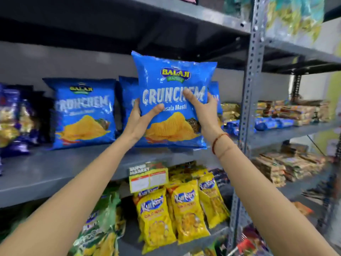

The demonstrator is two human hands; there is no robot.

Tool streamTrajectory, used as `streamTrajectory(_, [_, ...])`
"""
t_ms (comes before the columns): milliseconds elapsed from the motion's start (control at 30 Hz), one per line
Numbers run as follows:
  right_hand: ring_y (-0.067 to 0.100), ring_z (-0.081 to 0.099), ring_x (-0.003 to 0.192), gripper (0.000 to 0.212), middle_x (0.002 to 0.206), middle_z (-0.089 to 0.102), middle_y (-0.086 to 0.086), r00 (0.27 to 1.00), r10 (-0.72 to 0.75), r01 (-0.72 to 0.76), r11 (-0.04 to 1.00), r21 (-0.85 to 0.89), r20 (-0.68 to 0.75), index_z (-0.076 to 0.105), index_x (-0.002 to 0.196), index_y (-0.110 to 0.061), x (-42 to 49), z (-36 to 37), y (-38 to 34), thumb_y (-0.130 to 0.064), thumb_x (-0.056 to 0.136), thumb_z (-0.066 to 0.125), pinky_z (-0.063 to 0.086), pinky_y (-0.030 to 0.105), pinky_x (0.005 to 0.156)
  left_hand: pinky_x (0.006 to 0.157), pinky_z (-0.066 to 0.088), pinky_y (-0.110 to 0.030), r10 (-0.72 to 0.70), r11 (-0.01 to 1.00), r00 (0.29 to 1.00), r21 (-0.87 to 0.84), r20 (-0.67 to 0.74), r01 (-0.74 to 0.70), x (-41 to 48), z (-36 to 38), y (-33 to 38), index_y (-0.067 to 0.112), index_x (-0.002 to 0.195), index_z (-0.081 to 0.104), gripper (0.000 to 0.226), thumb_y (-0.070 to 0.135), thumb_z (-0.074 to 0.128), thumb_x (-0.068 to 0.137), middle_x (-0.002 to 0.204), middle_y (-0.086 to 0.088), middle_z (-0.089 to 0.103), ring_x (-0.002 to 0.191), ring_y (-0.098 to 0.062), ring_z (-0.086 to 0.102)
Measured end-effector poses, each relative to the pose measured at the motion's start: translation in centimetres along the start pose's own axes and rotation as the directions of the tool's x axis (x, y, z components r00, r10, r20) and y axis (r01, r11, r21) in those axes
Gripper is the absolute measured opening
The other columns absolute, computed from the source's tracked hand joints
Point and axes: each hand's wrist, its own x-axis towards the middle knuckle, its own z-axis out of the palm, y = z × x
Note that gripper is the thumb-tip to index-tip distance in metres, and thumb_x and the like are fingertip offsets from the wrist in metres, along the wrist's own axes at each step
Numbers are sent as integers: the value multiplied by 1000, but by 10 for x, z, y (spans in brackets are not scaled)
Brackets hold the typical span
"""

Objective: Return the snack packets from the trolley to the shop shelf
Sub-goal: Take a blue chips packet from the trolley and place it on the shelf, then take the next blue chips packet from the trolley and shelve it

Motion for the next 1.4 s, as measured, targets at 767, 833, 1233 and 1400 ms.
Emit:
streamTrajectory(767, [-2, 56, 67, 51, 84, 59, -9, 999, 20, -33, 940, -340, -42, 50, 126, -14, 9, 7, 68, -46, 88, 60, 43, 7, 56, 108, 28, -42, 168, 851, 922, 523, -349, 42, -14, -5, -22, 16, 141, 28, 73, 46, 61, 84, 145, -12, 32, 135, -28, 28])
streamTrajectory(833, [1, 62, 76, 43, 88, 62, -5, 997, -16, -11, 947, -320, -81, 52, 122, -17, -6, -13, 60, -44, 89, 58, 48, 9, 65, 105, 27, -29, 339, 813, 893, 569, -295, -121, -30, 13, -13, 14, 134, 39, 59, 37, 61, 85, 135, -12, 41, 127, -24, 35])
streamTrajectory(1233, [33, 65, 87, 8, 90, 68, 12, 875, 23, -272, 849, -453, -483, 58, 88, -34, -170, -223, 81, -34, 94, 54, 51, 47, 78, 91, 49, -40, 101, 937, 943, 288, 318, -198, -169, 205, -92, 9, 111, 59, 29, 16, 62, 83, 108, -9, 59, 99, -25, 59])
streamTrajectory(1400, [9, 60, 74, 8, 80, 64, 1, 722, 134, -556, 698, -452, -679, 59, 88, -23, -266, -321, 121, -27, 95, 56, 51, 32, 71, 89, 38, -25, -169, 950, 803, 311, 572, -22, -245, 279, -155, 2, 110, 60, 30, 11, 65, 82, 107, -18, 62, 102, -30, 58])
